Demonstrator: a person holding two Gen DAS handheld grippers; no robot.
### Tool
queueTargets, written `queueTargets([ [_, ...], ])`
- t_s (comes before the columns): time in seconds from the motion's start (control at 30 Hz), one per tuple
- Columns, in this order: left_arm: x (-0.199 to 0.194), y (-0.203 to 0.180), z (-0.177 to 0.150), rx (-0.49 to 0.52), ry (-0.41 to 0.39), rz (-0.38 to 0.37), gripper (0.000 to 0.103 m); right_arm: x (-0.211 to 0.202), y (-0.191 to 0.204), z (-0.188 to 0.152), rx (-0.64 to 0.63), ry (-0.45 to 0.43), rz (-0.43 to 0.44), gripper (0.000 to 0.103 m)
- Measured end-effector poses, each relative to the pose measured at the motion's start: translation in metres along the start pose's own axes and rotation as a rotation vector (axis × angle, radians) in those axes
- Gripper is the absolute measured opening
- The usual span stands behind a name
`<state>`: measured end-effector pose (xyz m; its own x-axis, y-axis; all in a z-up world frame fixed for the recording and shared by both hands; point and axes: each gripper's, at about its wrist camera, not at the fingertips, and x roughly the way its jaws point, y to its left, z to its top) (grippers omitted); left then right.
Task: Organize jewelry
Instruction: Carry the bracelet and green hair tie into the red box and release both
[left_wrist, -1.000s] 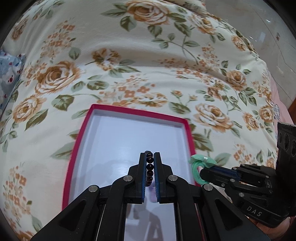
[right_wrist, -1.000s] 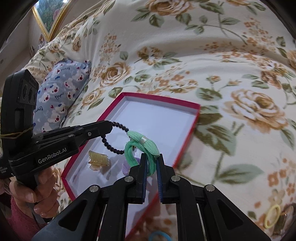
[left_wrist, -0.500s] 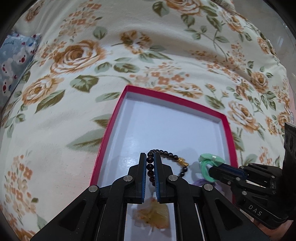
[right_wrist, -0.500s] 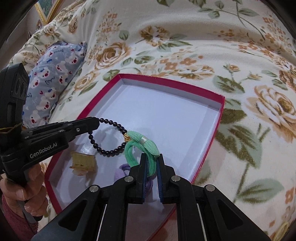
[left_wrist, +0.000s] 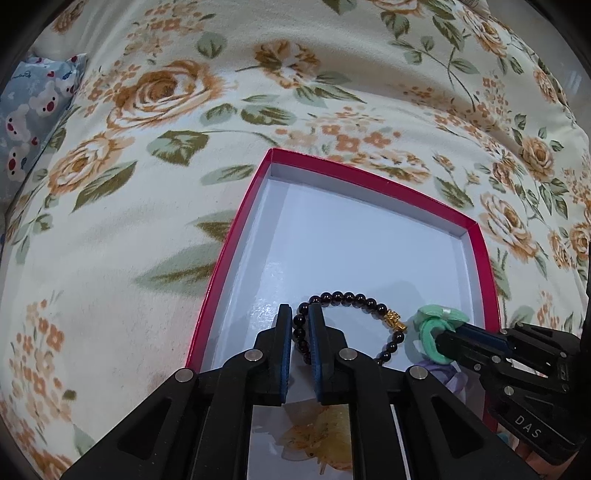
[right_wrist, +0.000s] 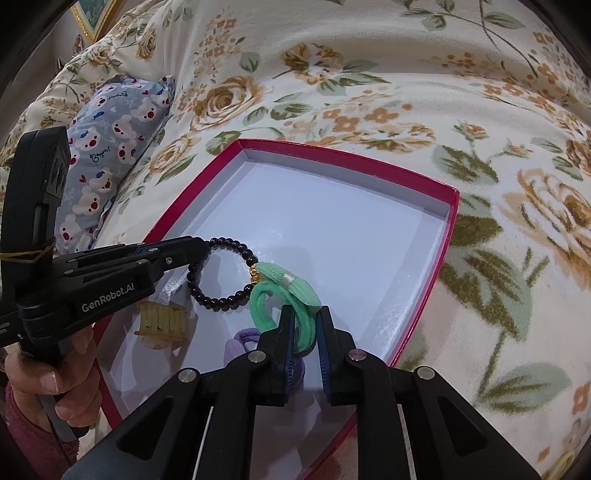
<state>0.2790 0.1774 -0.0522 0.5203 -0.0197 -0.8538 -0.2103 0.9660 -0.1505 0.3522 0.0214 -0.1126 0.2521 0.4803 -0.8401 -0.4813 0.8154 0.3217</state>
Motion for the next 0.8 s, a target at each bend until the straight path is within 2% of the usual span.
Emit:
queueTargets([
  [0.17,-0.01,-0.002,-0.002,0.003,-0.019,0.013,0.019,-0.006,0.0,-0.001,0.011,-0.012,0.006,0.023],
  [0.4,-0.037,-0.001,-0.01,-0.008,-0.06,0.013,0.02,-0.024,0.001,-0.005,0.022,-0.046,0.012,0.024],
  [0.8,-0.098,-0.02,-0.05,-0.008,-0.133,-0.028,0.024,-0.082,-0.017,-0.043,0.097,-0.123,0.015,0.027],
])
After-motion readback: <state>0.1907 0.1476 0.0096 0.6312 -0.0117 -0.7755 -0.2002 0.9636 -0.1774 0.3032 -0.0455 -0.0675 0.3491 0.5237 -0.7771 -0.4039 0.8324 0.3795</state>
